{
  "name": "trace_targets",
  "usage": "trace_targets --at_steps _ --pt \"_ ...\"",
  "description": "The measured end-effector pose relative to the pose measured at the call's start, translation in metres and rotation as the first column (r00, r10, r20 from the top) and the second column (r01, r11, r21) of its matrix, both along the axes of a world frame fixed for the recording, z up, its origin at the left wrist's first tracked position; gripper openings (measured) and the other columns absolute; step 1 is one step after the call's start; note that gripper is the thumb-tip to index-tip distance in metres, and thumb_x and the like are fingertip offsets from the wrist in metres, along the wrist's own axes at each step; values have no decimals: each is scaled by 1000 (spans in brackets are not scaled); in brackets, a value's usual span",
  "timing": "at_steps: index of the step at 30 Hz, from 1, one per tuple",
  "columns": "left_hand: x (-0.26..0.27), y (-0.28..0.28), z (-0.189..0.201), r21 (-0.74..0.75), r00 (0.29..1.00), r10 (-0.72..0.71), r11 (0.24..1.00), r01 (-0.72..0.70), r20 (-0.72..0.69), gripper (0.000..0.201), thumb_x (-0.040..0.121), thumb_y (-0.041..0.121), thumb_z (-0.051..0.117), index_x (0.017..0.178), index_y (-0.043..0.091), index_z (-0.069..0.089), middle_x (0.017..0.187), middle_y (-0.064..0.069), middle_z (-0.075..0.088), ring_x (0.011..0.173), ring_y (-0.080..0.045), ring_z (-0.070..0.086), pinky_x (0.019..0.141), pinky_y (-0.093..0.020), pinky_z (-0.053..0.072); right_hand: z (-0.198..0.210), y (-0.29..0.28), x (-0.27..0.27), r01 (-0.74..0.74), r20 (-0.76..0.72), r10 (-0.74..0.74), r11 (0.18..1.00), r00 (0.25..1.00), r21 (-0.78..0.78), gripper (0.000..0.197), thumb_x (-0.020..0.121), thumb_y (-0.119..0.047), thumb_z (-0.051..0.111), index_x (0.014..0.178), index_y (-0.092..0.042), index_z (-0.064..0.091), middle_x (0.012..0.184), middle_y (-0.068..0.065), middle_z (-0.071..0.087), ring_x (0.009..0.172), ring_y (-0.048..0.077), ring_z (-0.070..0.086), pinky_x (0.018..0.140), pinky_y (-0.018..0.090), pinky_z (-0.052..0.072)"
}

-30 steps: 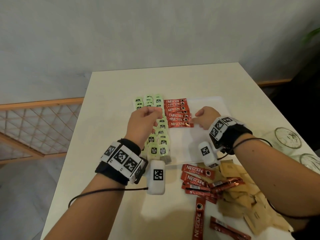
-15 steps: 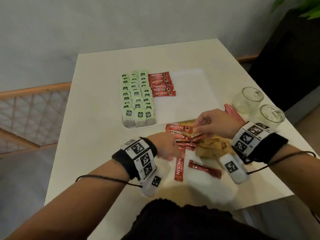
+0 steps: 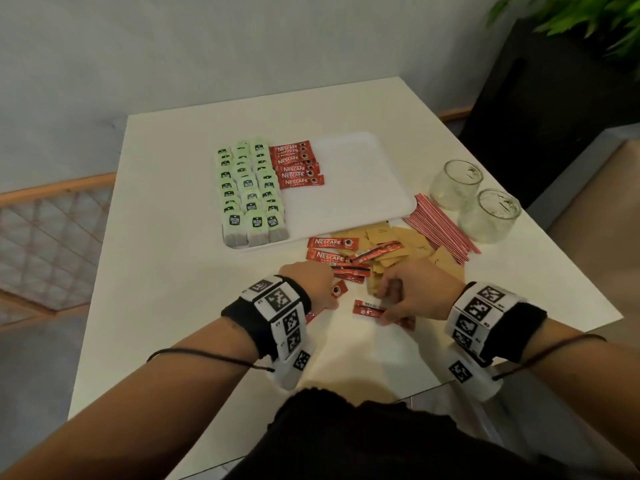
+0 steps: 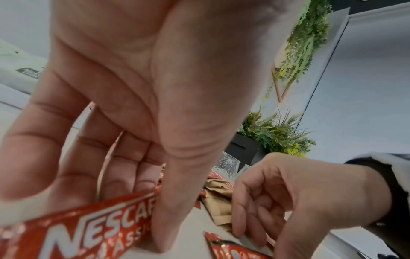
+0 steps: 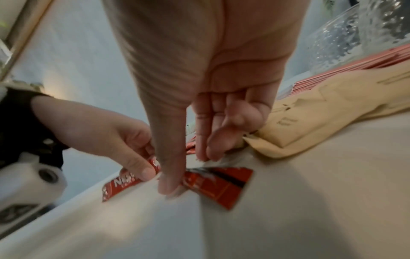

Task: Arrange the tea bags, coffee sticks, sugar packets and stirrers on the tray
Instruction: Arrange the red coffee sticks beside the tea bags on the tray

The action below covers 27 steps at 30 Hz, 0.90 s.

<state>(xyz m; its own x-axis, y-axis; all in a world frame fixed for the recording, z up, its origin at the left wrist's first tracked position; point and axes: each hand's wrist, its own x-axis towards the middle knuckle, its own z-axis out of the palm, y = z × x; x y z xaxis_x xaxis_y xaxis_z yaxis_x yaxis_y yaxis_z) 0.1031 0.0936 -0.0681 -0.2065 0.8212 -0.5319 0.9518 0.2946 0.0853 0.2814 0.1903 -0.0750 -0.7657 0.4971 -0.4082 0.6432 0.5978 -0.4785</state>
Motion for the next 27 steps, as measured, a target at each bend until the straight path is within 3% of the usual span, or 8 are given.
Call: trace_targets --at_steps 6,8,12,15,19,21,24,27 --pt "-7 -2 5 -30 983 49 999 -44 179 18 99 24 49 106 8 52 98 -4 69 84 -20 63 69 -29 48 1 -4 -5 -57 47 54 996 997 68 20 71 -40 83 81 -28 70 72 -18 64 71 -1 59 72 24 54" --pt "-10 -2 9 -88 958 72 995 -49 278 19 102 19 45 113 5 50 102 -5 74 77 -15 66 69 -26 53 3 -4 -8 -76 57 71 993 996 87 17 75 -41 78 83 -28 71 72 -17 64 70 1 60 71 24 54" --pt "-17 0 22 -40 903 133 991 -128 409 16 103 13 37 93 12 49 83 -3 60 57 -12 52 44 -15 41 6 2 -10 -58 34 55 994 998 92 13 79 -42 73 82 -30 70 71 -17 64 68 0 61 63 22 52" --pt "-25 3 34 142 884 133 966 -218 448 25 102 28 45 103 7 57 75 1 53 54 -9 48 47 -21 35 16 14 -13 36 -149 -42 998 988 -43 10 82 -27 74 74 -32 72 67 -14 68 60 0 61 58 14 46" --pt "-33 9 47 300 789 145 872 -387 596 33 86 46 69 100 16 70 66 11 55 40 4 45 41 -14 29 41 30 -26 54 -313 -120 976 942 -211 17 86 -15 71 79 -30 76 68 -13 71 58 -3 59 58 12 45" --pt "-35 11 52 340 754 141 829 -445 642 31 83 47 72 95 18 71 65 12 57 48 5 50 46 -12 33 50 37 -37 41 -349 -116 976 930 -216 16 87 -15 69 81 -28 75 67 -12 70 58 -2 57 60 15 45" --pt "-37 15 55 420 749 148 750 -511 646 30 85 42 72 85 12 70 63 7 56 57 -9 49 55 -23 35 57 45 -55 43 -382 -132 972 915 -231 8 88 -21 68 85 -22 76 73 -1 72 64 12 61 66 30 51" --pt "-39 19 58 458 718 185 659 -597 670 29 86 36 71 83 7 68 61 6 51 55 -10 42 54 -24 31 63 51 -73 42 -399 -158 958 903 -285 19 88 -31 68 87 -13 74 63 -3 65 57 11 55 59 22 47"
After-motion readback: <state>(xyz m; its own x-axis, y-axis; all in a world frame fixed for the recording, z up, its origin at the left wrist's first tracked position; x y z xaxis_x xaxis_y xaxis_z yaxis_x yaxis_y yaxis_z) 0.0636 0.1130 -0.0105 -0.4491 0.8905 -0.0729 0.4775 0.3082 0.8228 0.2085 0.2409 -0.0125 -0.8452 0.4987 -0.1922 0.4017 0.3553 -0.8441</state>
